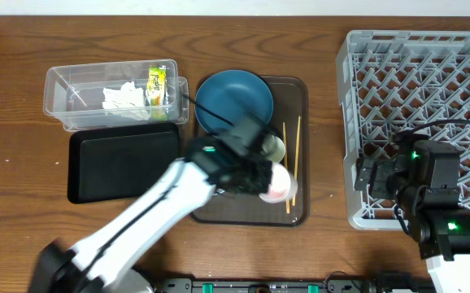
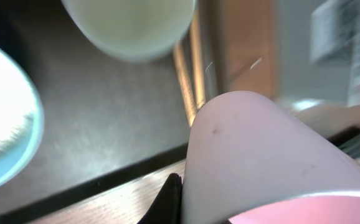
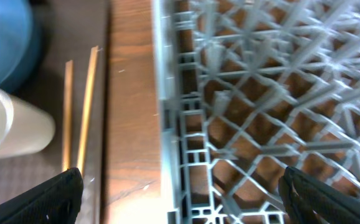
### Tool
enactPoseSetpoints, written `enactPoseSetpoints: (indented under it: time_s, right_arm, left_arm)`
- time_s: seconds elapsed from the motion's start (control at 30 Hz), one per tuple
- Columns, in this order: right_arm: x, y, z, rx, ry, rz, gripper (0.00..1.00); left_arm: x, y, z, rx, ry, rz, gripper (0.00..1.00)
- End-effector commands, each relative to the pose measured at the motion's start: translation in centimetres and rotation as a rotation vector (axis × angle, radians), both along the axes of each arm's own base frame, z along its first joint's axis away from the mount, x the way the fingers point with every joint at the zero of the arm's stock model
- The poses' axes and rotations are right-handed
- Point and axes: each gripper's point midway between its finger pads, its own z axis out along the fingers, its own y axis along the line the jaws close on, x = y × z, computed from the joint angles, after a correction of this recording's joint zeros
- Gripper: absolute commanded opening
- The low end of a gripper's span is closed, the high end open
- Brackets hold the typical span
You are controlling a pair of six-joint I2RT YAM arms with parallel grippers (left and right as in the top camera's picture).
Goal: Sort waste into correct bins and load items into the dishwasher rack
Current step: 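Grasp the pink cup with the left gripper and lift it, then hand the pink cup from the left gripper to the right gripper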
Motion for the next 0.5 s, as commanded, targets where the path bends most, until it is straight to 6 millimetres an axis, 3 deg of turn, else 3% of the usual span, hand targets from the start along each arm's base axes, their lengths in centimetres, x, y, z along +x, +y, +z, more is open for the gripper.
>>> enactPoseSetpoints:
  time_s: [0.0,0.13,0.23,0.37,0.47]
  right_arm:
    - [0.8,-0.7,0.6,0.036,-0.017,-0.077,0.99]
    - [1.8,6.7,2.4,0.283,-0.095,0.358,0.99]
    - [0.6,12.0,5.5,0.489,-0.199,0.708,0.99]
    - [-0.3,14.3,7.7,0.649,-0.266,0.896,0.99]
    - [0.1,14.7,8.1,0.678,-0.287,0.936,0.99]
  left_arm:
    - [2.2,1.7,3.2,-0.111,-0.065,0.057,0.06]
    - [5.3,2.3,6.7,-0.363,-0.076,0.077,0.06]
    - [6.5,1.7,9.2,-0.587,-0.051,0.001,0.06]
    - [6.7,1.4,11.5,-0.828,0.011,-0.132,0.06]
    - [6.5,1.3,11.4,-0.897,0.072,-0.173,0.06]
